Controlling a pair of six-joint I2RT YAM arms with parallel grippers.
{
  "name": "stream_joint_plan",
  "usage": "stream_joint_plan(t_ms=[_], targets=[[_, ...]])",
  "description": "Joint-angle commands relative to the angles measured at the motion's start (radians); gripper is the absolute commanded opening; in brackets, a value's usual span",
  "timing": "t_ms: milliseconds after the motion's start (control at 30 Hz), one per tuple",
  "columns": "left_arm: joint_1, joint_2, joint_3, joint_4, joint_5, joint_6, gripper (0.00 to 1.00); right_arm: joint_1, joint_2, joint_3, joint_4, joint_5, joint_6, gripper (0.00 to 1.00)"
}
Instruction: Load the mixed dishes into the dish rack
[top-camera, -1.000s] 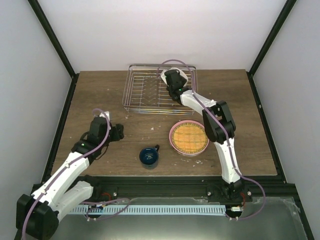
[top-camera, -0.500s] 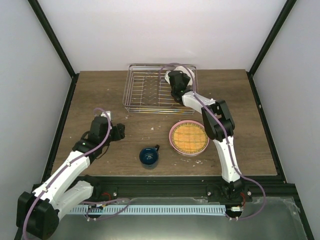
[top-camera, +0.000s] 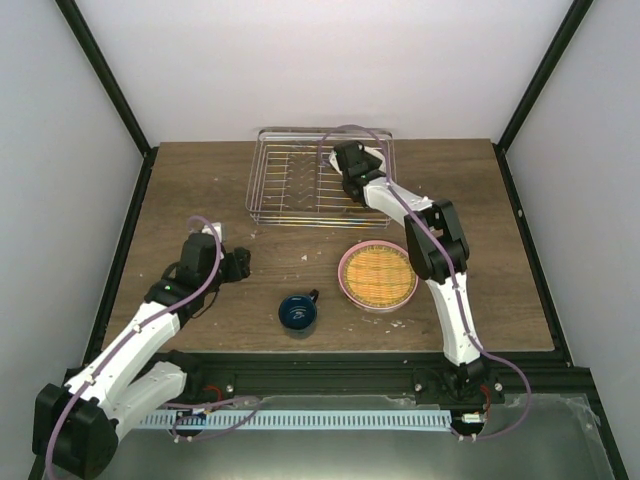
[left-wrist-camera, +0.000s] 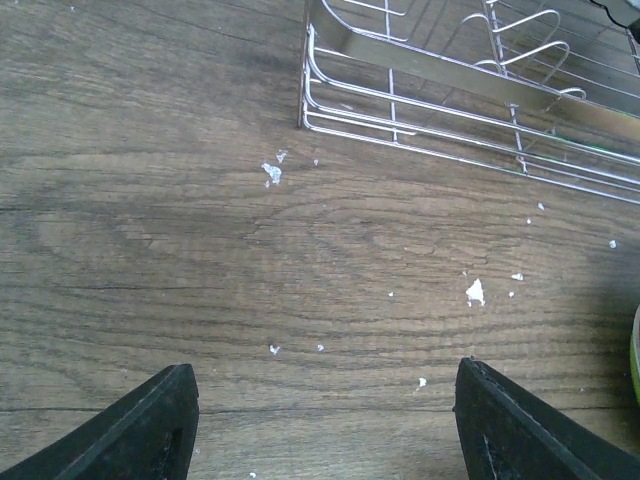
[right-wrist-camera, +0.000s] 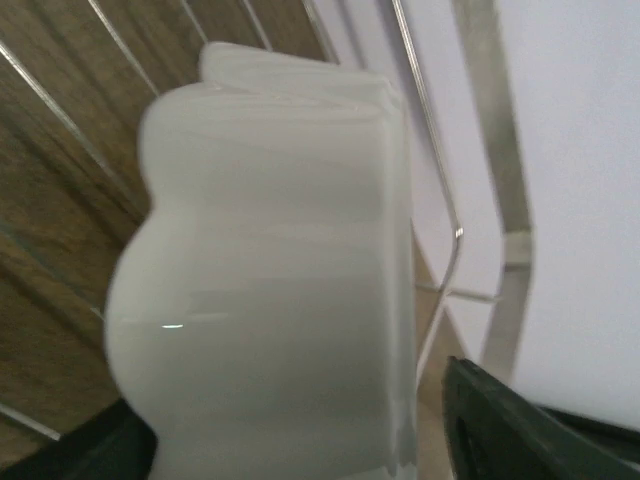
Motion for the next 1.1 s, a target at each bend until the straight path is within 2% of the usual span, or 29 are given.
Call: stream_joint_plan(t_ms=[0, 100, 133, 433, 667, 900, 1067], targets=[[-0.002, -0.001, 0.007, 0.007, 0.012, -0.011, 0.72, -0.008, -0.035, 0.05, -0.119, -0.041, 0.074, 0.72], [-0.002, 0.002, 0.01, 0.004, 0.013, -0.011, 0.72, -0.008, -0.041, 0.051, -0.157, -0.065, 0.097, 0.96], [-0.002, 0.003, 0.01, 0.003, 0.015, -0.009, 0.72, -0.008, -0.042, 0.051, -0.173, -0.073, 0.102, 1.0], [-0.002, 0.019, 0.017, 0.005, 0.042, -0.004, 0.72, -0.006, -0.098, 0.05, -0.299, -0.191, 0.172, 1.0], [-0.002, 0.031, 0.031, -0.015, 0.08, 0.003, 0.73, -0.006, -0.17, 0.063, -0.332, -0.378, 0.222, 1.0], [-0.003, 0.018, 0.025, -0.055, 0.144, 0.01, 0.72, -0.006, -0.279, 0.036, -0.289, -0.473, 0.33, 1.0], [-0.006, -0.015, -0.005, -0.079, 0.181, 0.009, 0.71, -0.002, -0.436, -0.109, -0.203, -0.579, 0.498, 1.0]])
